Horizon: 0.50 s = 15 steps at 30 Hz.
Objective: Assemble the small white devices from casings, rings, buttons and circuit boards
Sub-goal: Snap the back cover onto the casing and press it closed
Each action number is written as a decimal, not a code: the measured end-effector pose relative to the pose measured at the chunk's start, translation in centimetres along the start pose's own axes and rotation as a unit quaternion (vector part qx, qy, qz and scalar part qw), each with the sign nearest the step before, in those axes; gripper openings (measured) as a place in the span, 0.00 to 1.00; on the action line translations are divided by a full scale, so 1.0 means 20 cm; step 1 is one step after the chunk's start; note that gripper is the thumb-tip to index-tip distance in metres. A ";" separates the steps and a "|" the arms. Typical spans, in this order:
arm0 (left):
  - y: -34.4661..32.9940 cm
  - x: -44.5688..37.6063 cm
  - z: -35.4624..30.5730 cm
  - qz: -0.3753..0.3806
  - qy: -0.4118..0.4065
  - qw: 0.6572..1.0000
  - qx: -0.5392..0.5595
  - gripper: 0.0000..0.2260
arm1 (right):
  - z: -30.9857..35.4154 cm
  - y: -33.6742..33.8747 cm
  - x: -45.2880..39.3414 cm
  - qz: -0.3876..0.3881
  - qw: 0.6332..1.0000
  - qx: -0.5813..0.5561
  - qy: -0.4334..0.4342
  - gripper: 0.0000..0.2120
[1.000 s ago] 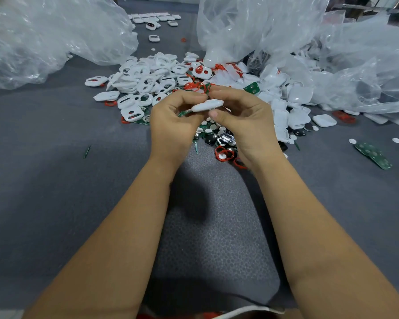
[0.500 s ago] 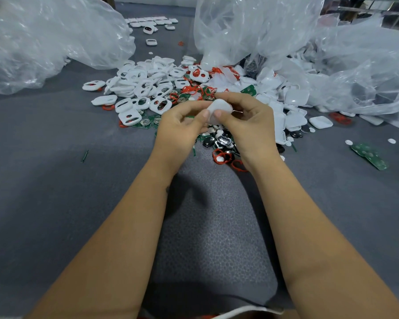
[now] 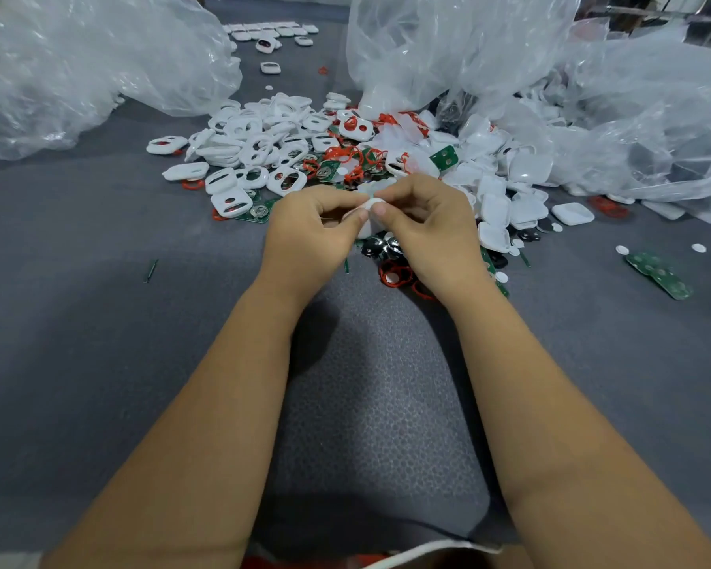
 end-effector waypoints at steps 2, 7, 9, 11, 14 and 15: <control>0.01 -0.01 0.01 0.024 0.008 0.999 -0.033 0.09 | -0.01 0.00 0.00 0.028 0.999 0.040 -0.004 0.05; 0.00 -0.02 0.03 0.038 0.050 0.998 -0.031 0.10 | -0.02 0.01 0.00 0.041 0.995 0.087 0.009 0.03; 0.00 -0.02 0.03 0.044 0.052 0.997 -0.020 0.08 | -0.01 0.00 0.00 0.044 0.993 0.111 0.024 0.03; 0.00 -0.02 0.03 0.050 0.056 0.997 -0.008 0.07 | 0.00 0.00 0.00 0.049 0.990 0.127 0.039 0.02; 0.02 -0.03 0.04 0.055 0.059 0.997 -0.006 0.04 | 0.02 0.00 -0.01 0.048 0.989 0.130 0.043 0.01; 0.02 -0.03 0.04 0.058 0.055 0.997 -0.006 0.04 | 0.03 0.00 -0.01 0.049 0.990 0.128 0.042 0.01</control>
Point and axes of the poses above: each hand's wrist, its own x-axis away from the middle knuckle, its own y-axis out of the back of the hand, z = x × y, the point moved 2 cm from there along -x, towards the middle knuckle, and after that the axes turned 6 degrees about x, right-handed, at the moved point
